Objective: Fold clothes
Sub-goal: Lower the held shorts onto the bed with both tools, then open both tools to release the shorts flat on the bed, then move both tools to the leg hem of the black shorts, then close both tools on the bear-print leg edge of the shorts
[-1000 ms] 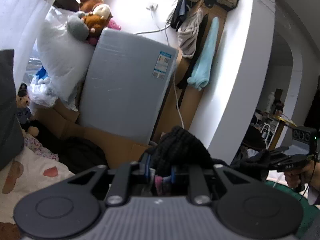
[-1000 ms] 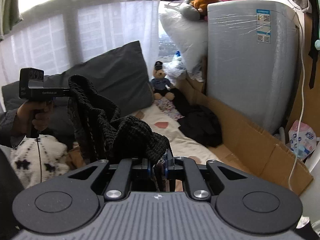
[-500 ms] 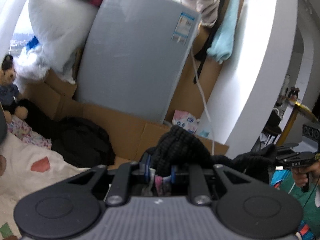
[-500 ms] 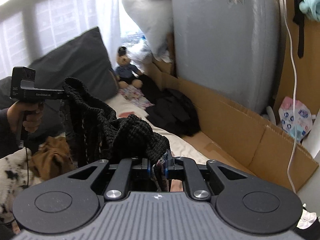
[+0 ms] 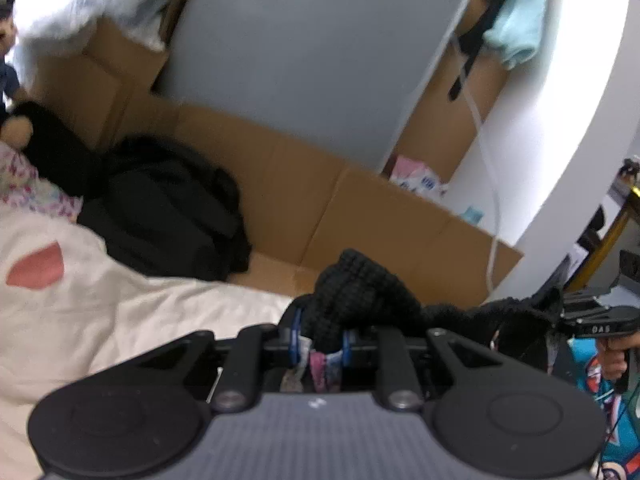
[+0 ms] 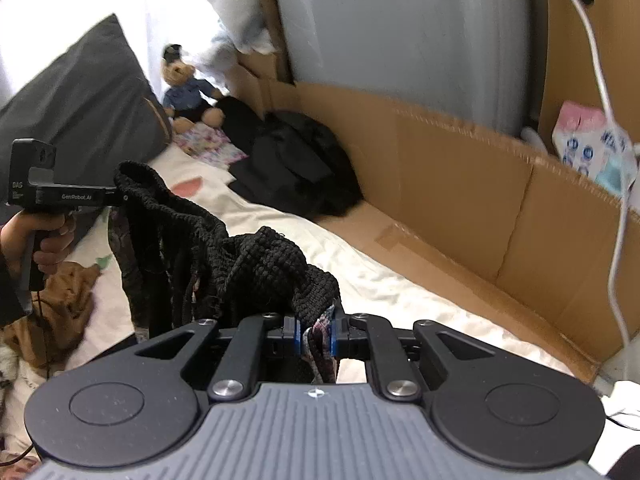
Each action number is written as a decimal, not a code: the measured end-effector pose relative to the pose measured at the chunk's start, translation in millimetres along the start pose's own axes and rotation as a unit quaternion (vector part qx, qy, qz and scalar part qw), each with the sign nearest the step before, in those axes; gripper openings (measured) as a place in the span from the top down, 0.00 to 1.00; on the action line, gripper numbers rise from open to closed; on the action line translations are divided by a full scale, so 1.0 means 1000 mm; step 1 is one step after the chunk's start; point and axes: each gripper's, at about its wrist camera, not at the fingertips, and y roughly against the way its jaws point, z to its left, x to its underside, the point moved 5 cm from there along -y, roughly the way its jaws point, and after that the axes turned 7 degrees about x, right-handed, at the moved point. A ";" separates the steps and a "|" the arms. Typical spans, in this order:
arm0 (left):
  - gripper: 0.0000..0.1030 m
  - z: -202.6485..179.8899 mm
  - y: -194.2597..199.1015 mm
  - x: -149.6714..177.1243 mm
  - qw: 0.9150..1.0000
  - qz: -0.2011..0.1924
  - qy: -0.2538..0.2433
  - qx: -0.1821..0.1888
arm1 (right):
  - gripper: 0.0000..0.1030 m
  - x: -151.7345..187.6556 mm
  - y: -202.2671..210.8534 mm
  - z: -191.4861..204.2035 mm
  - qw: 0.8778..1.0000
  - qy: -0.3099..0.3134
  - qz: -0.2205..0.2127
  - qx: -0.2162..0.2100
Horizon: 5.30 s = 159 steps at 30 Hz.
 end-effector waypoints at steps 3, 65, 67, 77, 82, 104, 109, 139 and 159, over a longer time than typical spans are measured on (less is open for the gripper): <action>0.80 0.016 -0.026 0.004 1.000 0.023 0.004 -0.012 | 0.87 0.006 -0.033 -0.015 1.000 -0.015 0.015 0.008; 0.45 -0.005 0.101 0.109 0.985 0.068 0.084 -0.133 | 0.25 0.097 0.059 -0.001 0.996 -0.030 0.027 0.077; 0.45 -0.011 0.114 0.114 0.983 0.048 0.112 -0.140 | 0.25 0.097 0.069 0.001 0.996 -0.040 0.017 0.072; 0.39 -0.049 0.140 0.119 0.982 0.023 0.096 -0.162 | 0.25 0.107 0.103 0.038 0.996 -0.061 -0.020 0.063; 0.39 -0.061 0.157 0.129 0.978 0.009 0.105 -0.179 | 0.25 0.118 0.116 0.040 0.994 -0.071 -0.033 0.082; 0.47 -0.081 0.144 0.218 0.980 0.062 0.093 -0.166 | 0.36 0.198 0.105 0.018 0.976 -0.207 -0.008 0.069; 0.47 -0.084 0.138 0.222 0.979 0.057 0.088 -0.176 | 0.38 0.205 0.099 0.022 0.979 -0.183 0.011 0.090; 0.71 -0.041 0.109 0.257 0.963 0.120 0.104 -0.219 | 0.38 0.255 0.063 0.025 0.978 -0.119 0.133 0.108; 0.88 -0.044 0.145 0.246 0.968 0.094 0.049 -0.229 | 0.38 0.241 0.051 0.030 0.985 -0.103 0.094 0.101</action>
